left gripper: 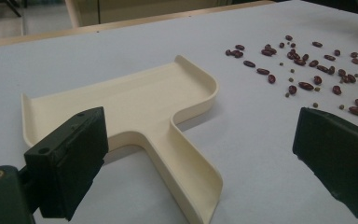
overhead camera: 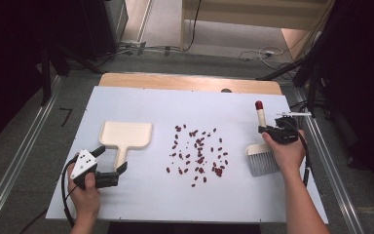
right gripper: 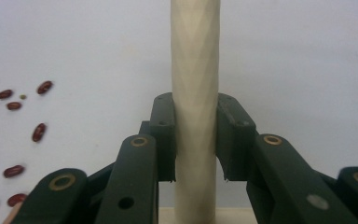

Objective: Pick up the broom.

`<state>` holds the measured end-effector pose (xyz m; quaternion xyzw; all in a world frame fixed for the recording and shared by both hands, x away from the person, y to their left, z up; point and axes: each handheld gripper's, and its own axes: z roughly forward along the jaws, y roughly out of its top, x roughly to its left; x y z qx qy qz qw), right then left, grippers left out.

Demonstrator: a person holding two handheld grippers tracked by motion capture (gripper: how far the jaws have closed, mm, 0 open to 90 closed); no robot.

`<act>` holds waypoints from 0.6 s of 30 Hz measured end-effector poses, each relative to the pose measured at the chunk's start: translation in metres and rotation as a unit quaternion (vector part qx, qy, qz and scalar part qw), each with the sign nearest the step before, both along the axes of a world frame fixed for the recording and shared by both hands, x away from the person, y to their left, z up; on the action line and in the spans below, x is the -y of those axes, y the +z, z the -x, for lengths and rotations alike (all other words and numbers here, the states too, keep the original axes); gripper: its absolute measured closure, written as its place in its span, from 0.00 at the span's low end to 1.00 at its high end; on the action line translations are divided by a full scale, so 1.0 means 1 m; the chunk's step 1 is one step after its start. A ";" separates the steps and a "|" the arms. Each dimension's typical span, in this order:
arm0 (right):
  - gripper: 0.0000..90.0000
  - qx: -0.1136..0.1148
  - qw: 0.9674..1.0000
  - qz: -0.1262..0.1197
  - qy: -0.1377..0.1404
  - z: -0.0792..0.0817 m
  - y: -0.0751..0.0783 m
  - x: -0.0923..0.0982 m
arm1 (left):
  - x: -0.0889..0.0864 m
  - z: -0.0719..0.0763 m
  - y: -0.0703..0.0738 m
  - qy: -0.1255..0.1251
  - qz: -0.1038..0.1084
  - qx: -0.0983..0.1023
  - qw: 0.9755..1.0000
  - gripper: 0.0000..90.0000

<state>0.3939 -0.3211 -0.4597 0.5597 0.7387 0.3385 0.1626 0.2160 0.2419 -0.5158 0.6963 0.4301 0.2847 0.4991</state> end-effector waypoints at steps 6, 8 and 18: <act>0.77 0.059 0.997 -0.049 0.000 0.020 0.006 0.011 | 0.000 0.001 0.000 -0.002 -0.002 0.001 1.000 0.04; 0.76 0.068 0.996 -0.054 0.000 0.024 0.007 0.012 | 0.000 0.001 0.000 -0.002 -0.003 0.001 1.000 0.04; 0.77 0.145 0.983 -0.116 -0.005 0.054 0.013 0.026 | 0.000 0.002 0.002 0.008 -0.002 0.007 1.000 0.04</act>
